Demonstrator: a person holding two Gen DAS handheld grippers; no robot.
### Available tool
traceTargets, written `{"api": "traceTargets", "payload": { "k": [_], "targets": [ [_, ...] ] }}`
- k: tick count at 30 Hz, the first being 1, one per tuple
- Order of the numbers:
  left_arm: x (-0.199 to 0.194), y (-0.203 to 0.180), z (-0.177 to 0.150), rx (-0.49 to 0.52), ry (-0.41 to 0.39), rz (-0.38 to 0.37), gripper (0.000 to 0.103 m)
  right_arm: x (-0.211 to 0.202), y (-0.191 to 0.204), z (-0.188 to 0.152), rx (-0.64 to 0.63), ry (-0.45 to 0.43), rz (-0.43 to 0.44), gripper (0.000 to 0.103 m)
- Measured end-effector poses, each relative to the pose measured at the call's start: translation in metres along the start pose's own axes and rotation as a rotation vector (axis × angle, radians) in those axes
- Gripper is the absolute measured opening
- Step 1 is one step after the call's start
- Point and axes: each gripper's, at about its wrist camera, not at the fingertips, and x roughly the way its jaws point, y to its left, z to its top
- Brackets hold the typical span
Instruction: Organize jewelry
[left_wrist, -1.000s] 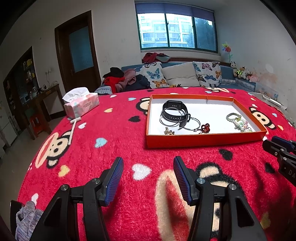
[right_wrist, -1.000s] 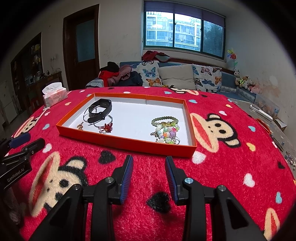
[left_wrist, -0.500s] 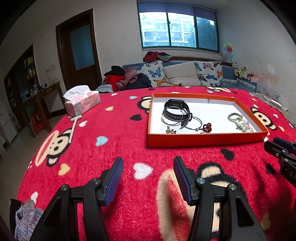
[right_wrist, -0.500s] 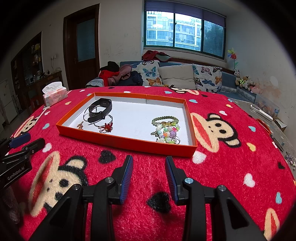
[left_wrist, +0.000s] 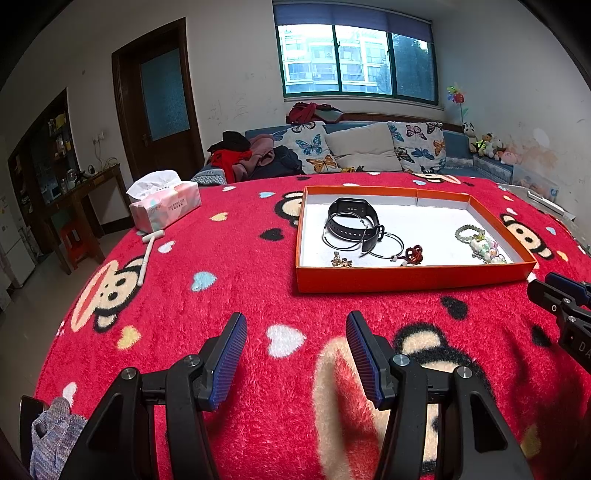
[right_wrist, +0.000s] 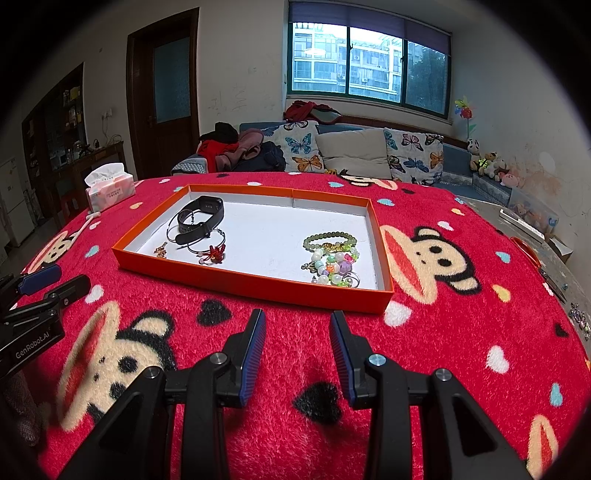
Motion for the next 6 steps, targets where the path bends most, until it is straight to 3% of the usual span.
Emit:
{"api": "traceTargets", "payload": {
  "k": [6],
  "targets": [
    [-0.0006, 0.0006, 0.0004, 0.003, -0.003, 0.000, 0.060, 0.0001, 0.0003, 0.0002, 0.001, 0.001, 0.000, 0.039]
  ]
}}
